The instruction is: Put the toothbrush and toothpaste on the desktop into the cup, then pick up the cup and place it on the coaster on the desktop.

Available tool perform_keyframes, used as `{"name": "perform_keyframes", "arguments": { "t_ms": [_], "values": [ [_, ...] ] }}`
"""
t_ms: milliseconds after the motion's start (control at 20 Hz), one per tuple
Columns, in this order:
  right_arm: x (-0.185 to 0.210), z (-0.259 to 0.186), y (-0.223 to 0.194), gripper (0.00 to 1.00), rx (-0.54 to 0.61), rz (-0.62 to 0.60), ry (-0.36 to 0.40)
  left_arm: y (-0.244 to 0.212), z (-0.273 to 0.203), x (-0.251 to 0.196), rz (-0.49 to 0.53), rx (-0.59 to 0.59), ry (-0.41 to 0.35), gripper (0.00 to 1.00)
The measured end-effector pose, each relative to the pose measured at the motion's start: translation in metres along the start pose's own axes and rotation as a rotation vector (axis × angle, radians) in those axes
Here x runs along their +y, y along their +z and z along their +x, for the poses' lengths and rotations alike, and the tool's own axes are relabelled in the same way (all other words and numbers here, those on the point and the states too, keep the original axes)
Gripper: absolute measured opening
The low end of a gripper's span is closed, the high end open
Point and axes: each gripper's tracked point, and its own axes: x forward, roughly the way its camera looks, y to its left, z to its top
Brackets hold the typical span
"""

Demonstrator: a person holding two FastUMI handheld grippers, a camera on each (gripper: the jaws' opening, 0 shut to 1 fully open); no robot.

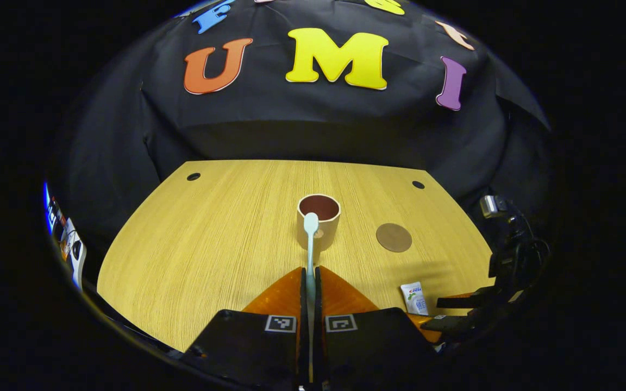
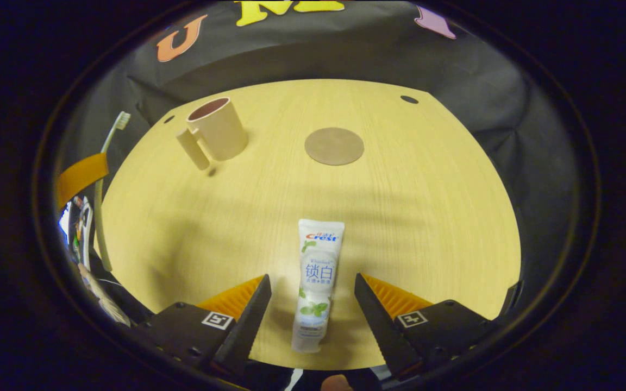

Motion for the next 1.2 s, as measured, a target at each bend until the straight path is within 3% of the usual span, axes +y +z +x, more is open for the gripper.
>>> {"name": "perform_keyframes", "arguments": {
  "t_ms": [100, 150, 300, 450, 600, 800, 1200],
  "values": [
    [0.003, 0.005, -0.003, 0.82, 0.038, 0.020, 0.002, 0.008, -0.003, 0.002, -0.007, -0.018, -0.001, 0.06],
    [0.001, 0.007, -0.006, 0.70, 0.056, 0.025, -0.005, 0.012, -0.004, 0.002, -0.007, -0.028, -0.002, 0.06],
    [-0.002, 0.016, -0.013, 0.65, 0.098, 0.047, -0.023, 0.030, -0.008, 0.005, -0.006, -0.078, -0.007, 0.06],
    [-0.005, 0.015, -0.013, 0.40, 0.116, 0.061, -0.041, 0.048, -0.012, 0.007, -0.010, -0.130, -0.015, 0.05],
    [-0.008, 0.015, -0.012, 0.37, 0.130, 0.059, -0.030, 0.055, -0.017, -0.002, -0.014, -0.176, -0.034, 0.06],
    [-0.008, 0.012, -0.009, 0.21, 0.119, 0.063, -0.001, 0.080, -0.010, -0.004, -0.017, -0.247, -0.060, 0.05],
    [-0.015, -0.030, 0.005, 0.20, 0.033, 0.047, 0.051, 0.143, 0.029, 0.005, -0.050, -0.428, -0.086, 0.05]
  ]
}}
